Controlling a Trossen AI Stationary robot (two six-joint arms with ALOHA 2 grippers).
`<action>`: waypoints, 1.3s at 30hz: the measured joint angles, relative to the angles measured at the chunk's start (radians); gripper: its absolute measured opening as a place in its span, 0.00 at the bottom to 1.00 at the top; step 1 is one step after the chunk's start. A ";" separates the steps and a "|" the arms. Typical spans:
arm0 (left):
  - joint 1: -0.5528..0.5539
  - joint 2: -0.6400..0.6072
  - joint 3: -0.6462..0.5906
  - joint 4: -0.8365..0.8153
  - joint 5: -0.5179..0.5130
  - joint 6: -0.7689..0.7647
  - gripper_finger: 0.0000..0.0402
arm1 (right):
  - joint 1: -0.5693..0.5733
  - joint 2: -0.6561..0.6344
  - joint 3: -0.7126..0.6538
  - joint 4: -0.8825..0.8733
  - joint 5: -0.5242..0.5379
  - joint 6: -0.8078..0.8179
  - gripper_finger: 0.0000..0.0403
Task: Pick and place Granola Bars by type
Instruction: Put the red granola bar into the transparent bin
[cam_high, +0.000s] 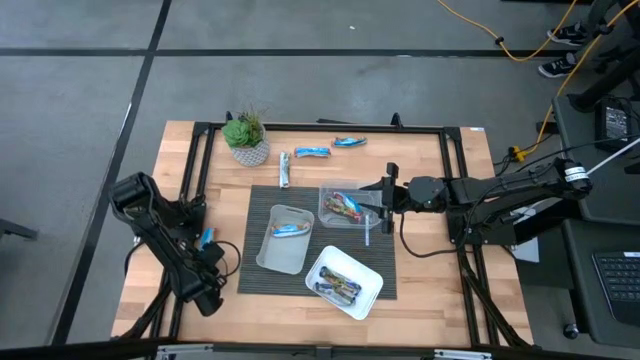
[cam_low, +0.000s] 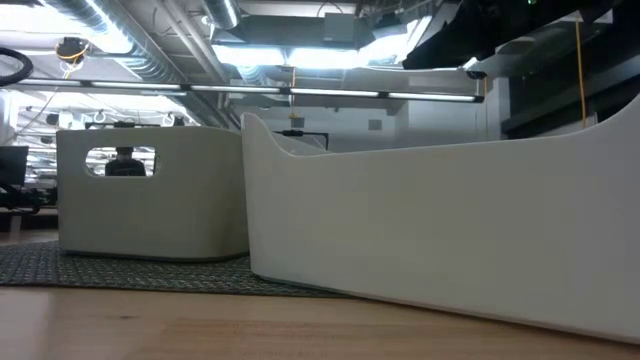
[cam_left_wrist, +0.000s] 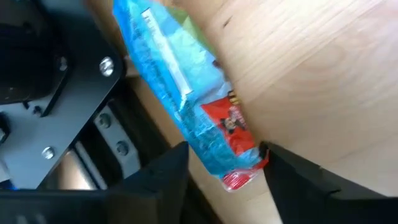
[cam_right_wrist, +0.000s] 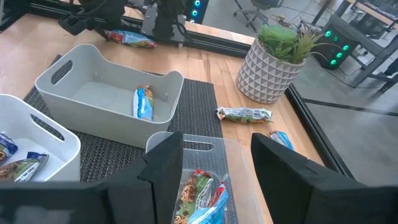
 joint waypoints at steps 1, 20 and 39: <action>0.000 -0.003 -0.001 0.004 -0.009 -0.001 0.45 | 0.000 0.000 0.000 0.000 0.000 0.000 0.48; 0.002 -0.008 0.001 0.015 -0.050 -0.008 0.10 | 0.000 0.000 0.000 0.000 0.001 -0.001 0.48; 0.001 -0.008 0.229 -0.124 -0.272 0.039 0.07 | 0.000 0.000 0.000 0.000 0.000 -0.002 0.48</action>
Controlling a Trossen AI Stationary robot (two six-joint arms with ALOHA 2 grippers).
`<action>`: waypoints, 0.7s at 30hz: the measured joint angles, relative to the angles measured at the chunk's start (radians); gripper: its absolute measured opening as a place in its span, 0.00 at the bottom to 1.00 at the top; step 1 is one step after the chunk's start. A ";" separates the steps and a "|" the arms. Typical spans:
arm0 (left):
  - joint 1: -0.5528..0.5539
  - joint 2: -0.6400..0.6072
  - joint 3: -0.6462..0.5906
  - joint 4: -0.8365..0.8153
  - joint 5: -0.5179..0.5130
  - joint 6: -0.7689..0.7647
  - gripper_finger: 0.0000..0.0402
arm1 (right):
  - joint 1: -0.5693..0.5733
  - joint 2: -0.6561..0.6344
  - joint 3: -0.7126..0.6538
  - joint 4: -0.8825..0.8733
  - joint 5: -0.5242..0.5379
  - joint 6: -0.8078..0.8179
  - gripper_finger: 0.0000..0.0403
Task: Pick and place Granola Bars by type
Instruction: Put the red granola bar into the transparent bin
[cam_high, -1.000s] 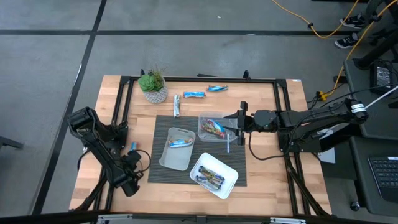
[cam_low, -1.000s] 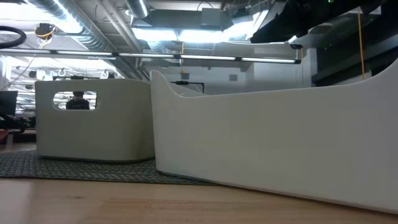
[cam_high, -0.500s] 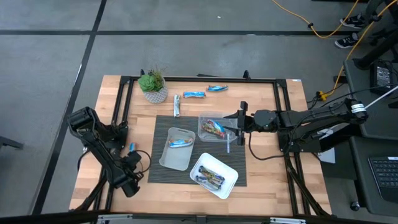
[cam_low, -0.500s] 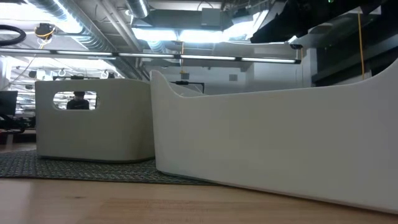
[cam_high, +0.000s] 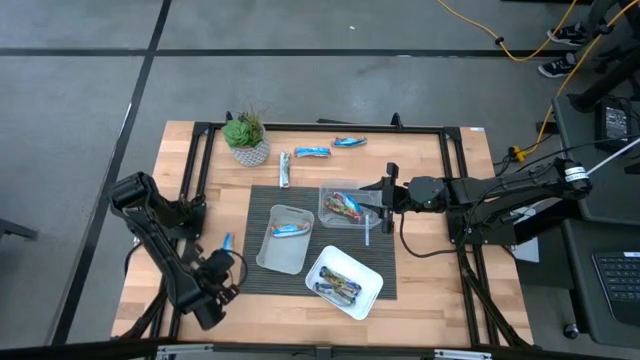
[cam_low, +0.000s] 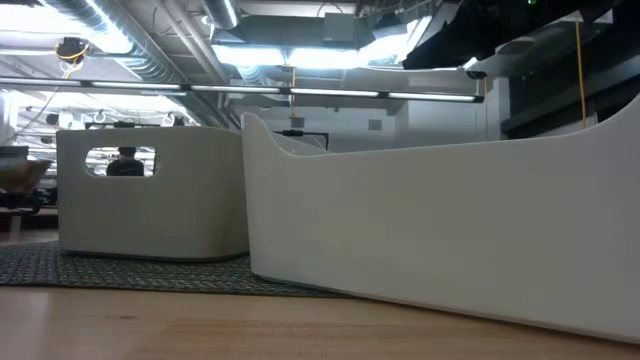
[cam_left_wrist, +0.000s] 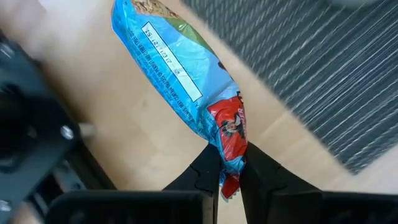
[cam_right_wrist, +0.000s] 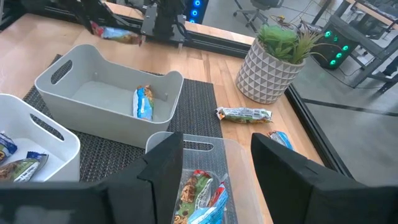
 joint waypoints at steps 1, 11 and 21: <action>0.000 0.000 0.023 -0.032 -0.015 0.005 0.07 | 0.000 0.000 0.000 0.000 0.000 0.000 0.48; 0.000 -0.001 0.304 -0.340 -0.267 0.054 0.07 | 0.000 0.000 0.000 0.000 0.000 0.000 0.48; 0.046 -0.006 0.490 -0.342 -0.518 0.296 0.06 | 0.000 0.000 0.000 0.033 -0.001 -0.001 0.48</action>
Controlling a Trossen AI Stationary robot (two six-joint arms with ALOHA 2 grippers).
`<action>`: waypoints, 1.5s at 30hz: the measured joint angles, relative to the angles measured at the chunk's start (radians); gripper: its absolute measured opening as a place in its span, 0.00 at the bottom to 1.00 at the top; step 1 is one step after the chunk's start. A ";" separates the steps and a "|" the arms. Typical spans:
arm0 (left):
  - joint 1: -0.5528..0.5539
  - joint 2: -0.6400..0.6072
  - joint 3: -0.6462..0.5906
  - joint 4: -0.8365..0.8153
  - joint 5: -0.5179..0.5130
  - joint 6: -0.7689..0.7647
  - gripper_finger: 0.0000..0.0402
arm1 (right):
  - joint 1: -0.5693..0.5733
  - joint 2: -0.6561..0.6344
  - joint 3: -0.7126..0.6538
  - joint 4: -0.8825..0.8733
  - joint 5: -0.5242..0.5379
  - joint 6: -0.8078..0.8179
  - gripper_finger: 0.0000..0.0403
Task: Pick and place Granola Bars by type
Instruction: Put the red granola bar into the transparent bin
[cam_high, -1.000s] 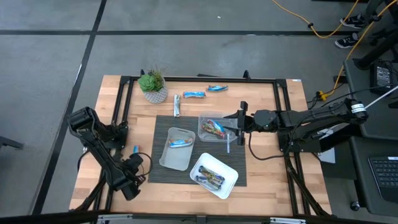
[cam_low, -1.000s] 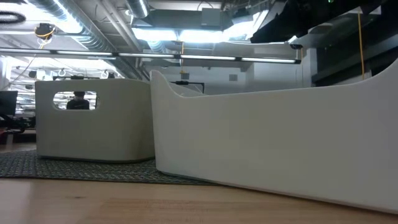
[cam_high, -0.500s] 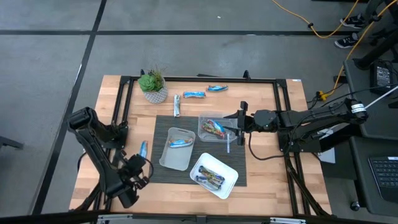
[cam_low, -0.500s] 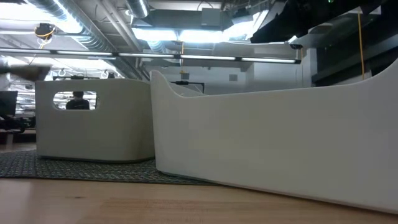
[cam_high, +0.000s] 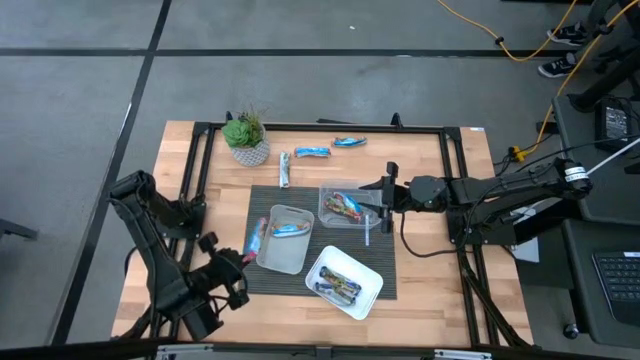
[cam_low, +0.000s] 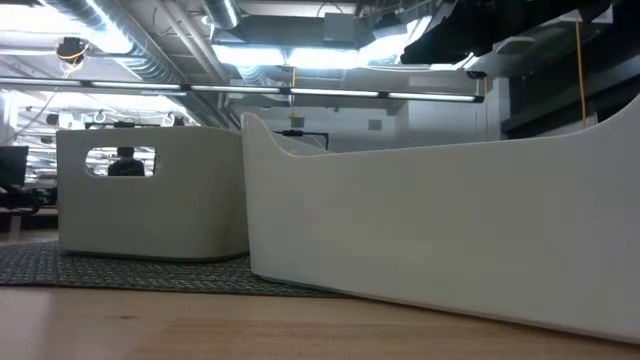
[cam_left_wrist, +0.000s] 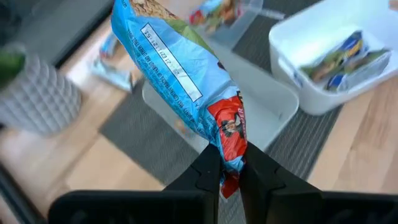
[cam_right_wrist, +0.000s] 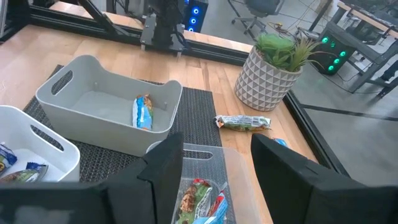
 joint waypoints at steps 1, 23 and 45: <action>0.011 0.000 0.010 0.000 -0.012 0.026 0.06 | 0.000 0.000 0.000 0.000 0.000 0.000 0.48; 0.576 0.001 0.213 0.455 0.179 1.055 0.06 | 0.000 0.000 0.000 0.000 0.000 0.000 0.48; 0.814 0.033 0.324 0.529 0.322 1.266 0.06 | 0.000 0.000 0.000 0.000 0.000 -0.026 0.48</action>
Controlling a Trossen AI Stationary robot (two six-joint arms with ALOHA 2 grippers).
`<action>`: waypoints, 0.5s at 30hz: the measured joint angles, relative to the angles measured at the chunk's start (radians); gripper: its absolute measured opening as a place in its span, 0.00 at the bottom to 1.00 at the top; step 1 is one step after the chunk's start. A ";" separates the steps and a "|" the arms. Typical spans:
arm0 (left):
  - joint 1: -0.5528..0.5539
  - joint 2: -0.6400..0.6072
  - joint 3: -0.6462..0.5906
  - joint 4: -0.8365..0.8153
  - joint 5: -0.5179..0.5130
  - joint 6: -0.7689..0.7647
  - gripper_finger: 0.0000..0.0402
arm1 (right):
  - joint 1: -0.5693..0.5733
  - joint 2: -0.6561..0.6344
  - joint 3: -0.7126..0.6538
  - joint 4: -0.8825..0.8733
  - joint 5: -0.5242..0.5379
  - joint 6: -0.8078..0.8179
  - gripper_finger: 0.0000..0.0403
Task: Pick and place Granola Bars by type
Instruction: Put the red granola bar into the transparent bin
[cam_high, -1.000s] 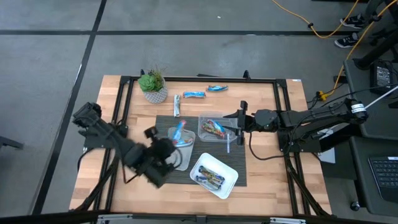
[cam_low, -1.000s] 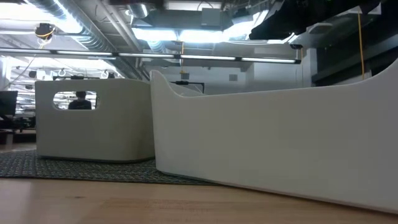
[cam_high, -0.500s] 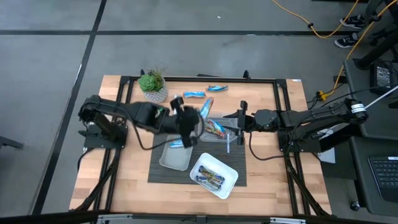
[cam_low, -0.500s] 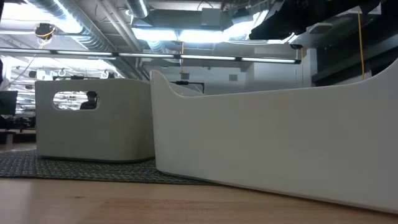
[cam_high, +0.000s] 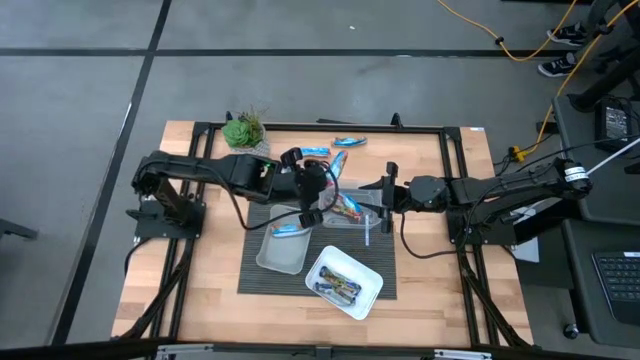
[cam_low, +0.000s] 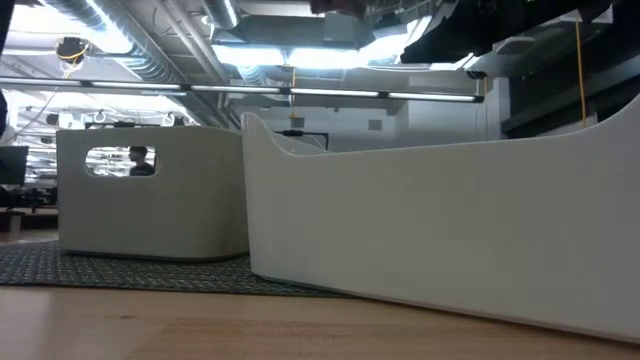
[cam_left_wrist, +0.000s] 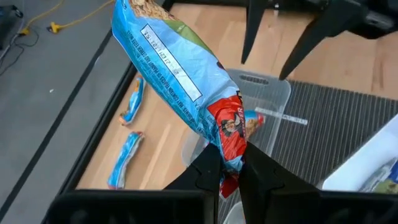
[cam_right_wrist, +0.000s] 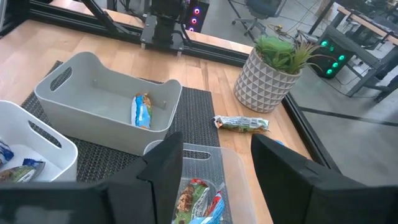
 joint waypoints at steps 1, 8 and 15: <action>0.006 0.007 0.000 0.011 0.000 0.002 0.06 | 0.000 0.000 0.000 -0.001 0.000 0.000 0.48; 0.059 0.057 0.000 0.071 0.061 0.057 0.06 | 0.000 -0.001 0.000 -0.001 0.000 0.000 0.48; 0.126 0.148 0.000 0.116 0.140 0.083 0.06 | -0.003 0.001 0.000 -0.008 0.012 0.000 0.48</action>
